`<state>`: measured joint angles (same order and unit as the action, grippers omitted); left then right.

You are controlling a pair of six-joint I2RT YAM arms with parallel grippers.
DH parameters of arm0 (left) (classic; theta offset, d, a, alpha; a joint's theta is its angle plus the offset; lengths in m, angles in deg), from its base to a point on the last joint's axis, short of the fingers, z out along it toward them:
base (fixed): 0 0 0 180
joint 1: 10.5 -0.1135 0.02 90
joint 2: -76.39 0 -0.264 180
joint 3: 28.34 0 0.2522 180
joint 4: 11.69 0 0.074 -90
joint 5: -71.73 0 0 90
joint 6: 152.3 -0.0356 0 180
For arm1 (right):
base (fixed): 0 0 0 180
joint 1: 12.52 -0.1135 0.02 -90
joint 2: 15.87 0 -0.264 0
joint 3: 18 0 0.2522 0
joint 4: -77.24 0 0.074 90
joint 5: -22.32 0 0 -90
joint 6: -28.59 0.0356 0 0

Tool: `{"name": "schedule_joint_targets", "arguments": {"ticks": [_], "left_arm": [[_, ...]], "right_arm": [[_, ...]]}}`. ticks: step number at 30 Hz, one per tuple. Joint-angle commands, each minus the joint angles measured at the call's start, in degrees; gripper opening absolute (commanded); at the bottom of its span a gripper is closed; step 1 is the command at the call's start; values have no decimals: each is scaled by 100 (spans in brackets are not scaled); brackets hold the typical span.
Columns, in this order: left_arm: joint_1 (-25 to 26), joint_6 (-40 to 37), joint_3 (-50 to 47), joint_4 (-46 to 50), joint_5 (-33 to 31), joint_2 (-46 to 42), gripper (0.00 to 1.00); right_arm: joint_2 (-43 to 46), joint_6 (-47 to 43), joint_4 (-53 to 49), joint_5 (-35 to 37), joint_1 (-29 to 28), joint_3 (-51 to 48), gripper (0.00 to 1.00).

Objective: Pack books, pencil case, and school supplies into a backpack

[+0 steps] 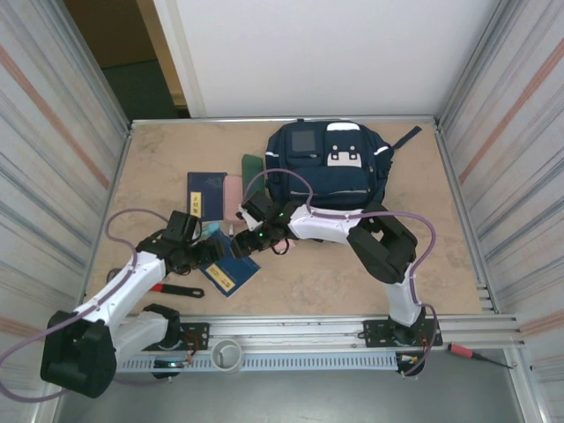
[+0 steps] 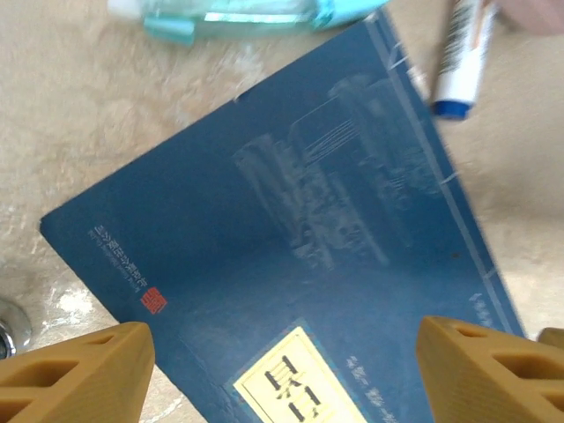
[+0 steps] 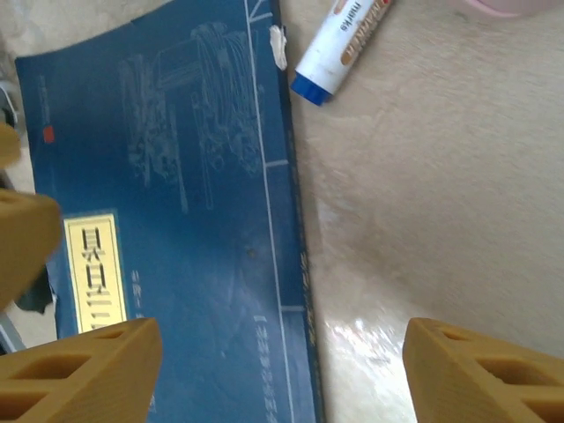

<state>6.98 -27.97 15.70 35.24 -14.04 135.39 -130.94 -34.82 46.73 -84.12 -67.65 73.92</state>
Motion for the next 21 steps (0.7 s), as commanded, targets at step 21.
{"name": "schedule_joint_targets", "arguments": {"ticks": [21], "left_arm": [[-61,465,-686,-659,500,143,69]], "right_arm": [[-825,672,-117,-602,-84,605,51]]}}
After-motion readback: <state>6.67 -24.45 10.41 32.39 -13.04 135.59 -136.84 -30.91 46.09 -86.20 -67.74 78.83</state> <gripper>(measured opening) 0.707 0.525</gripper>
